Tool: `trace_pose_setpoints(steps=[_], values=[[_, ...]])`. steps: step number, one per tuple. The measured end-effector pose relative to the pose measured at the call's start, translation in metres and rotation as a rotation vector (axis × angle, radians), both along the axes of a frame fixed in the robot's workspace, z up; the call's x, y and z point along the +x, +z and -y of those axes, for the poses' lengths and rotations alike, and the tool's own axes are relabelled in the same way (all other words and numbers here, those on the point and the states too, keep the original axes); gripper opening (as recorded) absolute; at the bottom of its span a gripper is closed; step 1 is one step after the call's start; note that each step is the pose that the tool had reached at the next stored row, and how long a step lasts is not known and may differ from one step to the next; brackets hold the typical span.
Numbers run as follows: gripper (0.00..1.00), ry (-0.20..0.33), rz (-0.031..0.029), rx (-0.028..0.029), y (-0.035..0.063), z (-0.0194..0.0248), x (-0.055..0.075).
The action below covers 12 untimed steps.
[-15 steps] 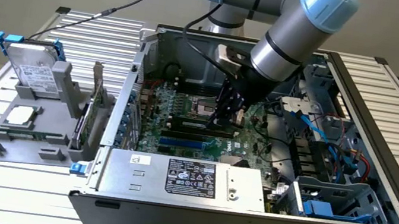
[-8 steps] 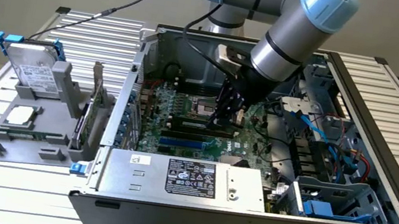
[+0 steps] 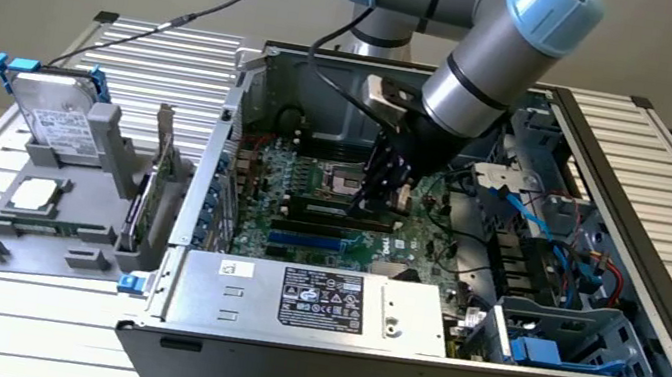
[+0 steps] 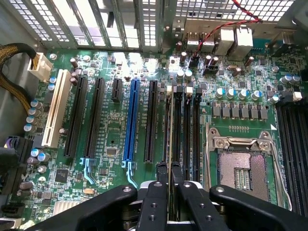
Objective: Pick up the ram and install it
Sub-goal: 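Insert the ram into the slot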
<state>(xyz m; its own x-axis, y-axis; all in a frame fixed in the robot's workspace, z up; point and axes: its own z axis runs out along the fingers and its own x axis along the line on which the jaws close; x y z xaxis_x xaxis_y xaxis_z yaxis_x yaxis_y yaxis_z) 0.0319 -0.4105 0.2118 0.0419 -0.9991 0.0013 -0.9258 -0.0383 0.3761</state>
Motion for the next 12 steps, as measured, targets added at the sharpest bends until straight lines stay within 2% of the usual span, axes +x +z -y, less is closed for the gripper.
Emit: trace_pose_setpoints(steps=[12], values=[[0.14,0.004,-0.0004,-0.0011,-0.001,-0.001,0.0005]])
